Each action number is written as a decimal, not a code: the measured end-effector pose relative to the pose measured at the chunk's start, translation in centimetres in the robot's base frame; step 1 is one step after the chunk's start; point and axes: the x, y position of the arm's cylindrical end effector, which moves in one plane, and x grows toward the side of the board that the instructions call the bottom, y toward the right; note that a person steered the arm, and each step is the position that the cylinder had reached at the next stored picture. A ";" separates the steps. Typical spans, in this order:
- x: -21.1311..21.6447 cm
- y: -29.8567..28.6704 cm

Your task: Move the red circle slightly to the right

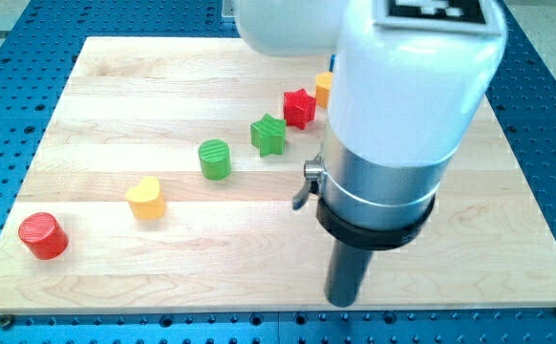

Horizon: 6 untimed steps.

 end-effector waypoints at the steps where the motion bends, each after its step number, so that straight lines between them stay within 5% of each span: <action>1: -0.3 -13.1; 3: -2.8 -36.1; 5: -9.6 -29.7; 6: -9.9 -33.0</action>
